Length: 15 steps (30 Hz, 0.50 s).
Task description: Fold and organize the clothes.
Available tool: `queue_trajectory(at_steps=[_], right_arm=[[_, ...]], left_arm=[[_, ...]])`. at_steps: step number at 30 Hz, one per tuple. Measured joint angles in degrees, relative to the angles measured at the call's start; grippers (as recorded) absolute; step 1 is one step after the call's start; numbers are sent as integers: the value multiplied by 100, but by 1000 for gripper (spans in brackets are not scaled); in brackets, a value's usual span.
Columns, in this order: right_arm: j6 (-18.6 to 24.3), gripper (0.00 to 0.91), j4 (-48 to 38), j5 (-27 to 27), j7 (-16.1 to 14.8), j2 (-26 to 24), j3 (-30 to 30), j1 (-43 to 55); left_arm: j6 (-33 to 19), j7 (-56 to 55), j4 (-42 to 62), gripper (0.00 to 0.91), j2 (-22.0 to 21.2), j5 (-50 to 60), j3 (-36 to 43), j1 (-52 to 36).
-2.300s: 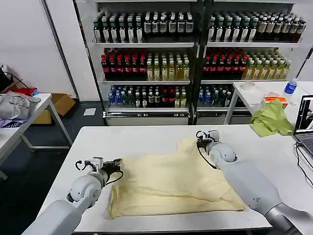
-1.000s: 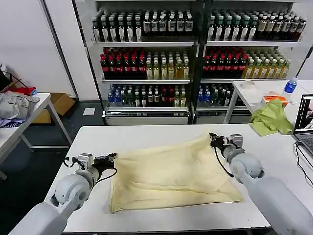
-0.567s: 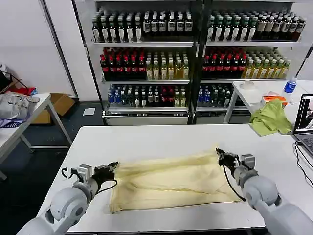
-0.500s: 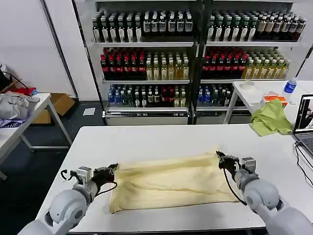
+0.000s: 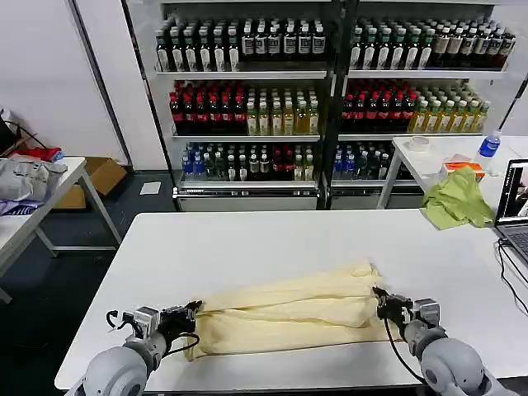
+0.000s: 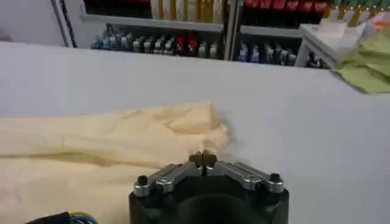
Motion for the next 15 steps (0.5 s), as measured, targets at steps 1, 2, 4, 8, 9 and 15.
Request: queue_trajectory(at_steps=[1, 2, 4, 8, 9, 15], right_arm=[[-3, 0, 6, -7, 6, 5, 4, -17], [-9, 0, 8, -15, 16, 13, 5, -31], [-14, 524, 16, -29, 33, 23, 9, -53], [-18, 907, 67, -42, 34, 34, 35, -109], [-15, 907, 76, -48, 35, 36, 42, -123], [99, 907, 196, -111, 51, 32, 129, -246]], left_arm=[[0, 11, 0, 20, -1, 19, 0, 23], [0, 12, 0, 20, -1, 34, 0, 35], [0, 18, 7, 423, -6, 51, 1, 43], [1, 23, 26, 907, -29, 66, 3, 44], [-4, 20, 21, 907, -41, 66, 3, 43], [-80, 7, -41, 907, -112, 56, -53, 76]])
